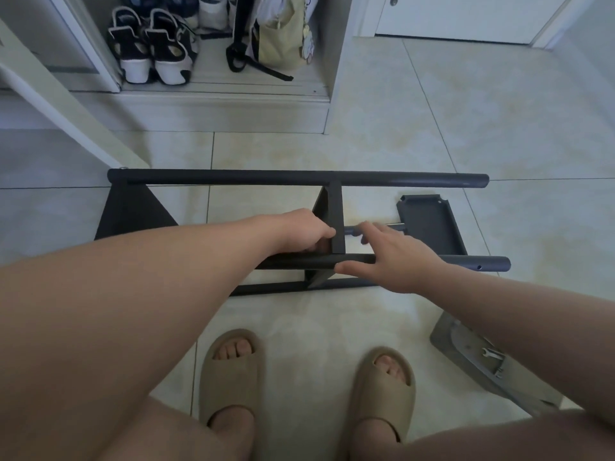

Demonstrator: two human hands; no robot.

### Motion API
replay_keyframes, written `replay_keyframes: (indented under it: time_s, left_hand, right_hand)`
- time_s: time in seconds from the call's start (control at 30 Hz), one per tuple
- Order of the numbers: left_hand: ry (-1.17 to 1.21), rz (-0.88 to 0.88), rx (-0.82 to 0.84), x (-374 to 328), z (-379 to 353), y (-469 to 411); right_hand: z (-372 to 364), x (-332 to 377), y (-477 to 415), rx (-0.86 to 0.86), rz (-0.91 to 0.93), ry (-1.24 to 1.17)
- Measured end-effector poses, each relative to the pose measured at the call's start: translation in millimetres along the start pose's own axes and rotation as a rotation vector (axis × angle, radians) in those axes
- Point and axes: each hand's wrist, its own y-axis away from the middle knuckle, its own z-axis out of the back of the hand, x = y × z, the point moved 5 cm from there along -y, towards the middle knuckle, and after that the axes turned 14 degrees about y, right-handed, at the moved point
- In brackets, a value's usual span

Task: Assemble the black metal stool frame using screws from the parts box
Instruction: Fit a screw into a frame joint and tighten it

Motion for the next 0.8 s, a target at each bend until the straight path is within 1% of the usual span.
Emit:
replay_keyframes:
  time_s: [0.13, 0.23, 0.37, 0.6, 0.8]
  left_hand:
    - [-0.033, -0.061, -0.035, -2, -7, -1]
    - [-0.03, -0.075, -0.031, -11, -15, -4]
    - [-0.049, -0.1, -0.036, -31, -36, -11]
    - [-0.112, -0.133, -0.022, -65, -72, -30]
    - [-0.139, -0.113, -0.024, -65, -72, -28]
  right_hand:
    - [-2, -2, 3, 0.013, -0.048, 0.096]
    - [-4, -12, 7, -0.002, -0.065, 0.084]
    - [-5, -43, 17, -0.004, -0.115, 0.06]
    - [-9, -92, 35, -0.063, -0.206, 0.091]
    - [-12, -92, 34, -0.069, -0.196, 0.036]
